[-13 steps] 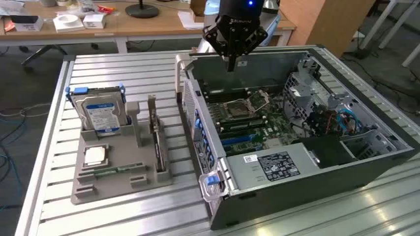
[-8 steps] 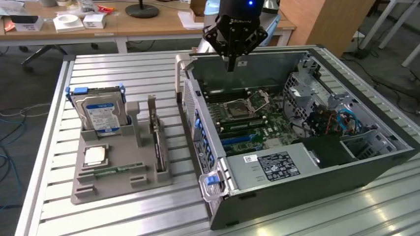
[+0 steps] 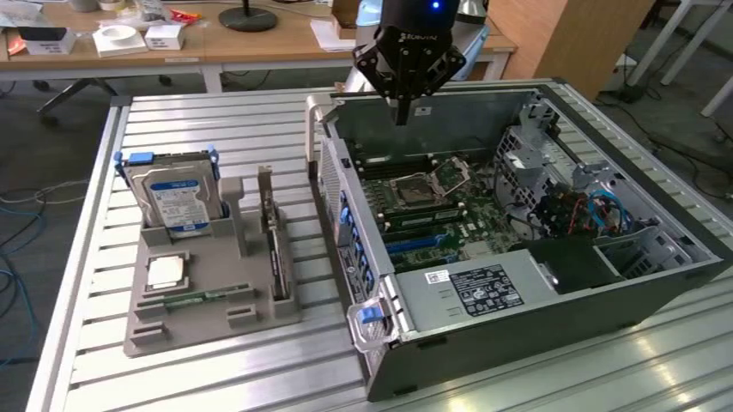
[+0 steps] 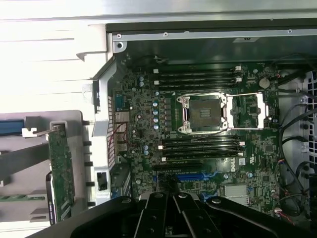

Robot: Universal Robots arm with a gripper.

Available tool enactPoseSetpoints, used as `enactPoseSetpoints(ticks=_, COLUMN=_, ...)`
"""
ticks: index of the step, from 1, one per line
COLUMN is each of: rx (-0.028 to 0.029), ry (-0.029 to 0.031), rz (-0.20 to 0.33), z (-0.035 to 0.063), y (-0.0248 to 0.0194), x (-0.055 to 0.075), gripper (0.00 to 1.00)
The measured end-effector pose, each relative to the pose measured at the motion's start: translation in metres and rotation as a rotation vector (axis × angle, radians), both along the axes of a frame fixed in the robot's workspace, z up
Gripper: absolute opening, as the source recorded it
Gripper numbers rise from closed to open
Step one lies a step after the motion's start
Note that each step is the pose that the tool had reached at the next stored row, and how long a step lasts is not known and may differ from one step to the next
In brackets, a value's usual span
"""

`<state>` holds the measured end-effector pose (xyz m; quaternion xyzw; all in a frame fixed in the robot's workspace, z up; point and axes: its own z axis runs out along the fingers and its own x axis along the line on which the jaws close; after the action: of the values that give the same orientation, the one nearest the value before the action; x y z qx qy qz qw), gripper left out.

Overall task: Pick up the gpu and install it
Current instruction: 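Reach for the gpu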

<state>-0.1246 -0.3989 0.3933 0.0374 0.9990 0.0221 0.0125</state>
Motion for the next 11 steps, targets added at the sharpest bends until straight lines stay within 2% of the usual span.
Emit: enactPoseSetpoints(ticks=11, rx=0.0, ry=0.0001, rz=0.0, z=-0.0001, y=0.0, x=-0.0106, gripper=0.1)
